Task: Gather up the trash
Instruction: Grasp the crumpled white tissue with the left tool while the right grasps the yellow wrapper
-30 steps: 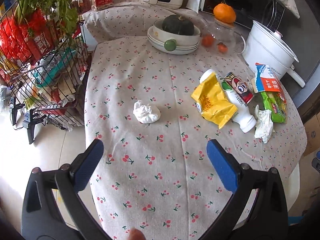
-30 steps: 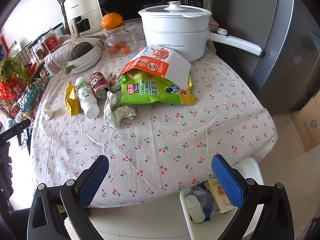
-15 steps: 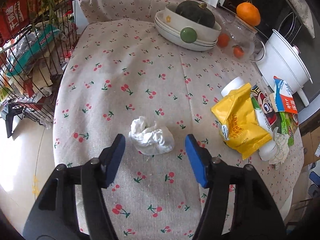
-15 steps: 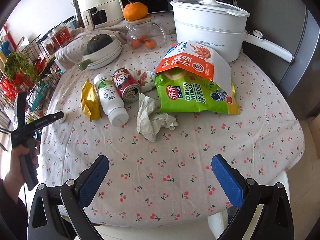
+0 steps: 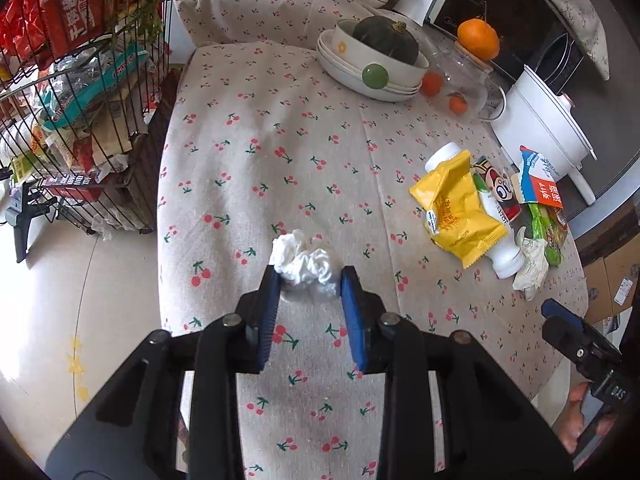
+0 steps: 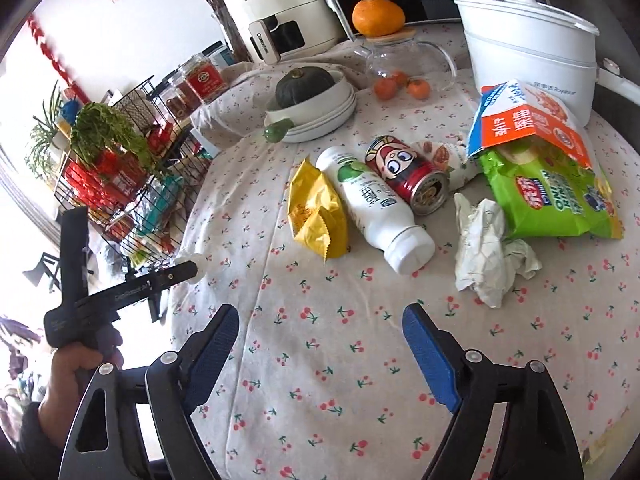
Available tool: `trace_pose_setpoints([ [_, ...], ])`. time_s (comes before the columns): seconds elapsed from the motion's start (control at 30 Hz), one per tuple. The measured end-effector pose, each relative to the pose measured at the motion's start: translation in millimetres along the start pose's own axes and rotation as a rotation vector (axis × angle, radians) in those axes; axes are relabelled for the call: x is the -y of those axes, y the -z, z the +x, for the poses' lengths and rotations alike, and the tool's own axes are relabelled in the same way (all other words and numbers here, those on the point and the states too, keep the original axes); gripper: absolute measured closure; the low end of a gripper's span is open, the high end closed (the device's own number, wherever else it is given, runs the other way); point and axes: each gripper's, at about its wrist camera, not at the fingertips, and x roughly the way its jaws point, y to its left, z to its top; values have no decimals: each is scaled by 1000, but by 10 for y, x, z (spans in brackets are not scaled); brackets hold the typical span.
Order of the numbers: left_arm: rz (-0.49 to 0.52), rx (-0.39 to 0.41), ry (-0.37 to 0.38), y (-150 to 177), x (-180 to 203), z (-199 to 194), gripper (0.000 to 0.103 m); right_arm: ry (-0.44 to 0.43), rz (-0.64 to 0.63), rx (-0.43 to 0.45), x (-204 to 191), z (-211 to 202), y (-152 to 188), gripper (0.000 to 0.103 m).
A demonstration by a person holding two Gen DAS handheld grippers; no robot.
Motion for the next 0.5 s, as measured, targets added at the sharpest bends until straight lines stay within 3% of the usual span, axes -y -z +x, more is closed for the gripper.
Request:
trace_pose_setpoints([
  [0.13,60,14,-23,105,-52,-167,70,10,17,8,-97,442,-66,25],
  [0.27,57,10,14,180,-121,-288,70,27,115,9,-33,820,-174,32],
  [0.37,47,12,34,203,-137,-316,70,40,181,30,38,979,-244,32],
  [0.5,43,-10,47,252,-108,-253,70,-12,286,70,164,1026,-311,32],
])
